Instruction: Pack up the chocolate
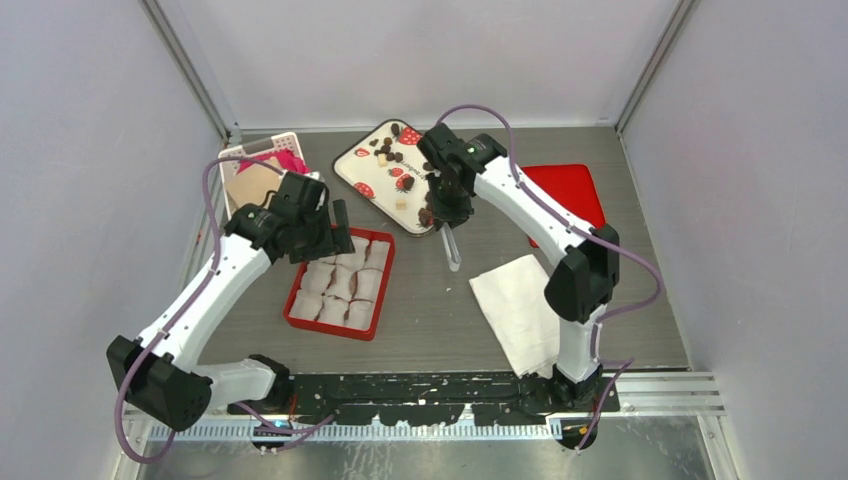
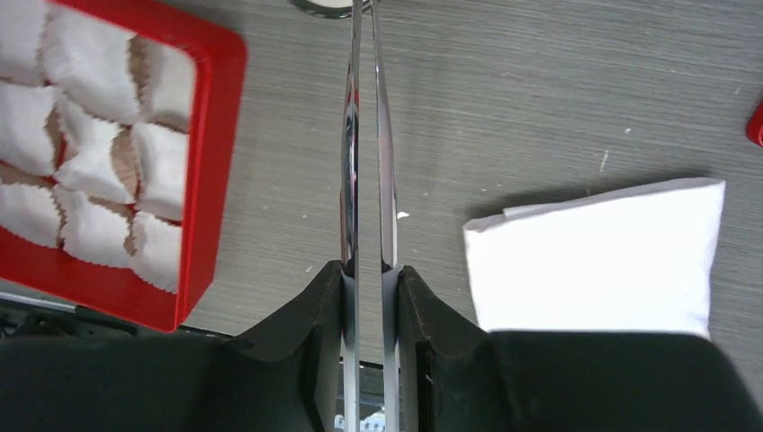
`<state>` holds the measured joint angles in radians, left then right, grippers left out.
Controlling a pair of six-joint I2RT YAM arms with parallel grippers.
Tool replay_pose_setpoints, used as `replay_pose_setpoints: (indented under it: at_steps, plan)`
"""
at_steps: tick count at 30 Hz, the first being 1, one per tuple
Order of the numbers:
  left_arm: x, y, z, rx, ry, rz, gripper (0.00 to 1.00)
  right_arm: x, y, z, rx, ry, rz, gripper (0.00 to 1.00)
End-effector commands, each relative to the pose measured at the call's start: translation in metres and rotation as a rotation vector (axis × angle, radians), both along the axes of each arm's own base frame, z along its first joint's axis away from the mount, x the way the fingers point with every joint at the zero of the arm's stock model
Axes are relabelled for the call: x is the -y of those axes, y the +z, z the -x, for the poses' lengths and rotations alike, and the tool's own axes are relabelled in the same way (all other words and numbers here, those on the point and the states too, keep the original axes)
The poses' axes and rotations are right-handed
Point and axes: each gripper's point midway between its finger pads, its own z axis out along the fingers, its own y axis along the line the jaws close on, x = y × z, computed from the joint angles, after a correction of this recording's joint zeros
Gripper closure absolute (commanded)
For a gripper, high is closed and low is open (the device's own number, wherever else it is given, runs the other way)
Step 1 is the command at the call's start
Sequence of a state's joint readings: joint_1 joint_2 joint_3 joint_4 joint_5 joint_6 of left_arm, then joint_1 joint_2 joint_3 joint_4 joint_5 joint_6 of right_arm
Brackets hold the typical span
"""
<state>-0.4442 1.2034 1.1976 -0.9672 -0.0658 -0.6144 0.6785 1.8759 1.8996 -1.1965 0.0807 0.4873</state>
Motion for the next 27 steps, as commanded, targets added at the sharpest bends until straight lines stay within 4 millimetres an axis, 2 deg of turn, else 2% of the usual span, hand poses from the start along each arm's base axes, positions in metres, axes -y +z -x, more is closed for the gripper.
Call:
replay_pose_setpoints:
  at_steps: [1, 6, 13, 20, 27]
  plan:
    - [0.001, 0.028, -0.029, 0.106, 0.009, -0.011, 0.2, 0.013, 0.003, -0.01, -0.082, 0.016, -0.01, 0.81]
    - [0.004, 0.03, -0.043, 0.108, 0.009, -0.028, 0.2, 0.013, -0.013, -0.035, -0.104, 0.027, 0.007, 0.71]
    - [0.007, 0.023, -0.049, 0.094, 0.009, -0.033, 0.2, 0.009, -0.036, -0.059, -0.131, 0.024, 0.01, 0.63]
    - [0.006, 0.023, -0.052, 0.103, 0.03, -0.035, 0.2, 0.001, -0.046, -0.068, -0.141, 0.025, 0.003, 0.53]
    - [0.007, 0.018, -0.053, 0.082, 0.022, -0.044, 0.21, 0.003, -0.06, -0.071, -0.163, 0.022, 0.03, 0.52]
